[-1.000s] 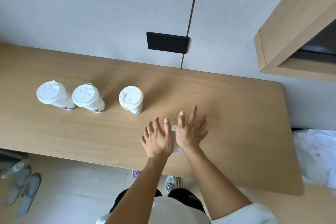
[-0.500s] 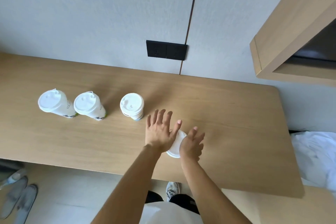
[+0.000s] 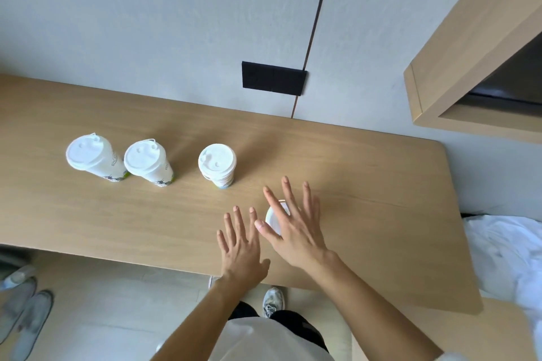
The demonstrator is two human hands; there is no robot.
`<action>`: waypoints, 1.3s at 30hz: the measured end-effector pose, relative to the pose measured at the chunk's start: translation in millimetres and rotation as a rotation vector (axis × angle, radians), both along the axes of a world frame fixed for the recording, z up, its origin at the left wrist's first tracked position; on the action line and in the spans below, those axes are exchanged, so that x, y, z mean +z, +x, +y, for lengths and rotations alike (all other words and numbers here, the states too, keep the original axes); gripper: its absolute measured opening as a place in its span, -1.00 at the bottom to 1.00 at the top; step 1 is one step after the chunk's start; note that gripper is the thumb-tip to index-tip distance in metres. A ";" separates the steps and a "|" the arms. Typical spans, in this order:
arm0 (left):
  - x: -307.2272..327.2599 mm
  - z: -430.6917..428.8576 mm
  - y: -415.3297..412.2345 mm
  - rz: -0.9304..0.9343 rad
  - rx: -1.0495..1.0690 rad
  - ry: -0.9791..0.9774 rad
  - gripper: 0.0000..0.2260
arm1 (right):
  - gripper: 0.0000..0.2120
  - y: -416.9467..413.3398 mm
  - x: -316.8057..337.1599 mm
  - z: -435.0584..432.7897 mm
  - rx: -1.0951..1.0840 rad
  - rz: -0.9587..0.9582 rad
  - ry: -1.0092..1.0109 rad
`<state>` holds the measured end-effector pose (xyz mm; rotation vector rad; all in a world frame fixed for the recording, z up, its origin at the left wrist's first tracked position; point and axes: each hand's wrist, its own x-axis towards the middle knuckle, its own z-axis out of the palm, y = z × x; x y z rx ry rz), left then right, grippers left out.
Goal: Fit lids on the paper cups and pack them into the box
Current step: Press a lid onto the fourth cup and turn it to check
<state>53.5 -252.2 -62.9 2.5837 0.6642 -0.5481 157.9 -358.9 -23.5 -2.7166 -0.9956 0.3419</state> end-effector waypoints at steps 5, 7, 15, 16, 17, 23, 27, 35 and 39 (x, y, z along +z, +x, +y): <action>3.1 -17.3 18.6 0.058 0.006 -0.054 0.06 | -0.28 -5.9 -24.2 3.7 -0.014 -0.203 -0.031; 1.8 -18.2 20.0 0.067 0.009 -0.055 0.04 | -0.29 -6.2 -24.2 6.4 -0.047 -0.256 -0.003; -9.5 -18.6 20.9 0.041 0.086 -0.151 0.06 | -0.28 -10.6 -31.1 12.9 -0.103 -0.184 0.050; -12.0 -16.7 21.5 0.043 0.085 -0.166 0.07 | -0.28 -10.3 -28.0 12.9 -0.115 -0.172 0.056; -14.2 -13.3 22.1 0.047 0.082 -0.200 0.07 | -0.29 -8.4 -25.5 13.1 -0.138 -0.151 0.087; 9.4 23.1 24.9 -0.126 0.259 -0.753 -0.21 | -0.51 13.5 3.9 3.7 -0.652 0.324 0.522; 62.2 46.9 19.9 -0.264 0.482 -0.926 -0.58 | -0.67 20.5 41.6 -10.0 -1.022 0.833 0.796; 133.2 71.9 12.0 -0.362 0.612 -0.915 -0.71 | -0.67 1.0 83.3 -5.8 -1.102 1.087 0.864; 146.0 80.9 11.0 -0.376 0.619 -0.890 -0.67 | -0.63 -1.0 92.2 3.8 -1.088 1.106 0.899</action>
